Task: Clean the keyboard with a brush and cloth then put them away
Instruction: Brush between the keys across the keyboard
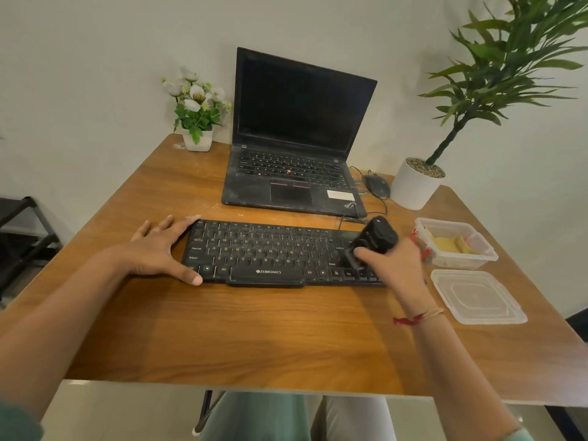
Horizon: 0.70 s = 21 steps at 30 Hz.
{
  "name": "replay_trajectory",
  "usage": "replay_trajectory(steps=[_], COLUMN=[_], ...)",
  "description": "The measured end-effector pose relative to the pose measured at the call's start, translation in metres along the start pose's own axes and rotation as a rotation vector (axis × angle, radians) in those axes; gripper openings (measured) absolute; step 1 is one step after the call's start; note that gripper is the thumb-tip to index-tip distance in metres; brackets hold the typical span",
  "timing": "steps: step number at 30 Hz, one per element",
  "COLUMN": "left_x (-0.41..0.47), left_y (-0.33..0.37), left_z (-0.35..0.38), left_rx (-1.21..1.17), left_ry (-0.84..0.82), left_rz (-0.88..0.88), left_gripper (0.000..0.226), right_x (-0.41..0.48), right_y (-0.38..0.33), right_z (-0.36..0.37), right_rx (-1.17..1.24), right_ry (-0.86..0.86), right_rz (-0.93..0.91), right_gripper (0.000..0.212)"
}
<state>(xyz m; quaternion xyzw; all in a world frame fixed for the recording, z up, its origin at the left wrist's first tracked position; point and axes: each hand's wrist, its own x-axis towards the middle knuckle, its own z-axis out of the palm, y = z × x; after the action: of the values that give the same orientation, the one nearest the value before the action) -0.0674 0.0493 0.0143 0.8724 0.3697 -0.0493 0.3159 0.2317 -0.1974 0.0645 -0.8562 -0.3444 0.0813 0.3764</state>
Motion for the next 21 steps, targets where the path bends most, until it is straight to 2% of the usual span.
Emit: replay_trajectory(steps=[2,4,8,10,16,21], left_x=[-0.001,-0.003,-0.005,-0.002,-0.001,-0.001], left_y=[0.002,0.006,0.007,0.004,0.003,0.005], left_z=[-0.001,-0.001,0.0,0.001,0.002,0.001], left_rx=[-0.004,-0.002,0.015,0.041,0.072,0.064], left_ry=[-0.002,-0.007,-0.004,0.002,0.015,-0.007], left_rz=[-0.001,-0.007,-0.019,-0.007,0.006,0.001], left_gripper=[0.148,0.149,0.146,0.149,0.154,0.152], right_x=[0.01,0.012,0.0,0.004,0.029,0.029], right_y=[0.017,0.028,0.023,0.017,0.011,0.008], right_z=[-0.021,-0.029,-0.017,-0.017,-0.025,-0.003], right_rx=[-0.106,-0.079,-0.089,-0.031,-0.099,-0.061], right_ry=[0.129,0.16,-0.017,-0.072,0.038,-0.119], right_rz=[0.03,0.055,-0.084,-0.08,-0.012,-0.065], right_gripper=[0.02,0.021,0.022,0.024,0.025,0.021])
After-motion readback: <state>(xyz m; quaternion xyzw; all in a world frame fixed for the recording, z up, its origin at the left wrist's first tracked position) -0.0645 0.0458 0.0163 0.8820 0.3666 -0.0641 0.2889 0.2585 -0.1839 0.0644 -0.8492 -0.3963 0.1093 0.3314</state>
